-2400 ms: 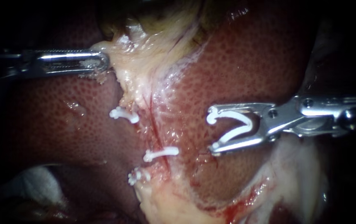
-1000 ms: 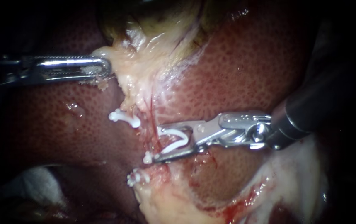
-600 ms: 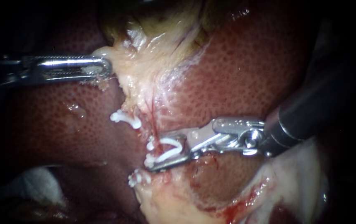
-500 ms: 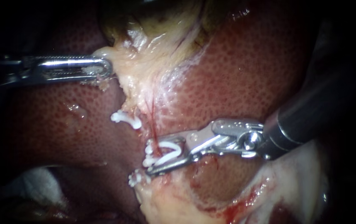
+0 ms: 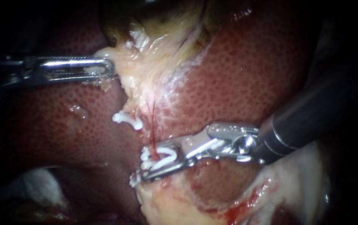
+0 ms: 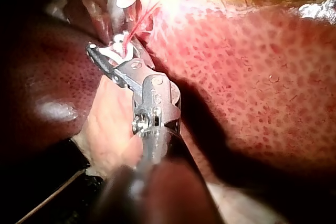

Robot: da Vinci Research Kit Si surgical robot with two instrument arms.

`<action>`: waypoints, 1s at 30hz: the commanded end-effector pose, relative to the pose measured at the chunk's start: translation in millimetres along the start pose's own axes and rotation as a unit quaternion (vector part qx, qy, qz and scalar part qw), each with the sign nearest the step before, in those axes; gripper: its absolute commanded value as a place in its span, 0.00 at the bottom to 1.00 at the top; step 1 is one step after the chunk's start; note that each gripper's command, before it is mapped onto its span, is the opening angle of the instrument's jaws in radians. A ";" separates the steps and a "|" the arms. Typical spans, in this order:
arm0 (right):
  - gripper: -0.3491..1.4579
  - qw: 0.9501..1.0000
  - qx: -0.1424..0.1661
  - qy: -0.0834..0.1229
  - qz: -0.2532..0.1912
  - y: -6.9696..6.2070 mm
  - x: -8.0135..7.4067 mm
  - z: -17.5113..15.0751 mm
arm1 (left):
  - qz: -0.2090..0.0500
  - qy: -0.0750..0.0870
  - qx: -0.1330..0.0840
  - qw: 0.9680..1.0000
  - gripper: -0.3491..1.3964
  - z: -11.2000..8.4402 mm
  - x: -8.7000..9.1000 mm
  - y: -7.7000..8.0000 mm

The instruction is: Clipping second clip right tube

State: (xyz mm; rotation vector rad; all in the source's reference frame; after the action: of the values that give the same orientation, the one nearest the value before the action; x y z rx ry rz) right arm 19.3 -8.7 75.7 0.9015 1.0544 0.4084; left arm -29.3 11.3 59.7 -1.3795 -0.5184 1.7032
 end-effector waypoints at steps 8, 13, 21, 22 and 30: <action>0.39 1.000 -0.004 0.004 0.014 0.6 -0.1 -0.2 | 0.000 0.000 0.000 1.000 0.00 0.0 0.0 0.0; 0.37 1.000 -0.007 0.008 0.023 0.9 -0.1 -0.4 | 0.000 0.000 0.000 1.000 0.00 0.0 0.0 0.0; 0.27 0.999 -0.007 0.008 0.034 1.1 -0.5 -0.6 | 0.000 0.000 -0.001 1.000 0.00 0.0 0.0 0.0; 0.26 0.999 -0.007 0.008 0.034 1.2 -0.6 -0.6 | 0.000 0.000 -0.001 1.000 0.00 0.0 0.0 -0.1; 0.10 0.999 -0.006 0.009 0.042 1.3 -0.9 -0.8 | 0.000 0.000 0.000 1.000 0.00 0.1 -0.1 -0.1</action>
State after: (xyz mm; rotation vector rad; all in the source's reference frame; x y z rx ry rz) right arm 18.3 -8.1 77.2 0.9353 1.0319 0.4928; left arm -29.3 11.3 59.9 -1.3801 -0.5199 1.7040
